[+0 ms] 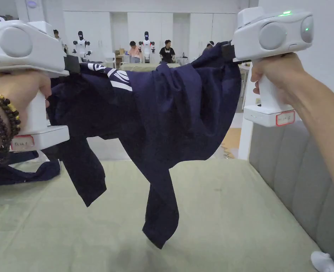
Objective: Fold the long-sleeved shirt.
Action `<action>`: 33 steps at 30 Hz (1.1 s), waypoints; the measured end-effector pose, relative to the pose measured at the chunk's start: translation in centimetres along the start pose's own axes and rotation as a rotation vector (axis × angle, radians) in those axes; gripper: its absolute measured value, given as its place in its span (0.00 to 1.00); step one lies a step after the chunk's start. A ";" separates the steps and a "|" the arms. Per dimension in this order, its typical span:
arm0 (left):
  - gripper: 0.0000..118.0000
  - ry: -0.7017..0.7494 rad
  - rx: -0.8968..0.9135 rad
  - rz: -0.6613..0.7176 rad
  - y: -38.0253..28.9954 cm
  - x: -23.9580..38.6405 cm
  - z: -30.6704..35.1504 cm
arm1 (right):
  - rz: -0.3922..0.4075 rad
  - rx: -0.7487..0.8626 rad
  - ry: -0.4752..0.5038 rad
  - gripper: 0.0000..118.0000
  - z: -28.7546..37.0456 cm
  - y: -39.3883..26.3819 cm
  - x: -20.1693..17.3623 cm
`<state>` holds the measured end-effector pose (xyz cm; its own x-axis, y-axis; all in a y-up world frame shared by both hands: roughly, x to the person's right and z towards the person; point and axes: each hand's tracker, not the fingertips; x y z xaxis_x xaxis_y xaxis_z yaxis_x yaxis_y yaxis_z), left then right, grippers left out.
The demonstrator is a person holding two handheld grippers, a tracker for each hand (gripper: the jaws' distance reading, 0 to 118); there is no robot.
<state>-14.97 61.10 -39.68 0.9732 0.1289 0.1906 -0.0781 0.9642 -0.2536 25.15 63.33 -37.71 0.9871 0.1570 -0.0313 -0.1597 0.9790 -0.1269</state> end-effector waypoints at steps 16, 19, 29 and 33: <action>0.13 -0.055 -0.443 -0.005 -28.0 -0.7 -12.8 | -0.102 -0.472 0.032 0.05 -10.6 -30.4 -2.9; 0.13 -0.055 -0.450 0.007 -30.1 -0.6 -11.6 | -0.083 -0.486 0.030 0.05 -9.3 -33.3 -3.4; 0.13 -0.063 -0.458 -0.063 -41.9 -0.6 4.8 | -0.181 -0.517 0.105 0.04 6.9 -41.8 -3.5; 0.13 -0.087 -0.591 -0.077 -49.0 -0.3 7.7 | -0.125 -0.687 0.115 0.04 10.7 -48.5 -5.6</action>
<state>-13.13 15.62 -20.02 0.9479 0.1064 0.3003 0.1499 0.6828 -0.7151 27.47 16.36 -20.72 0.9972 -0.0033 -0.0753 -0.0530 0.6792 -0.7320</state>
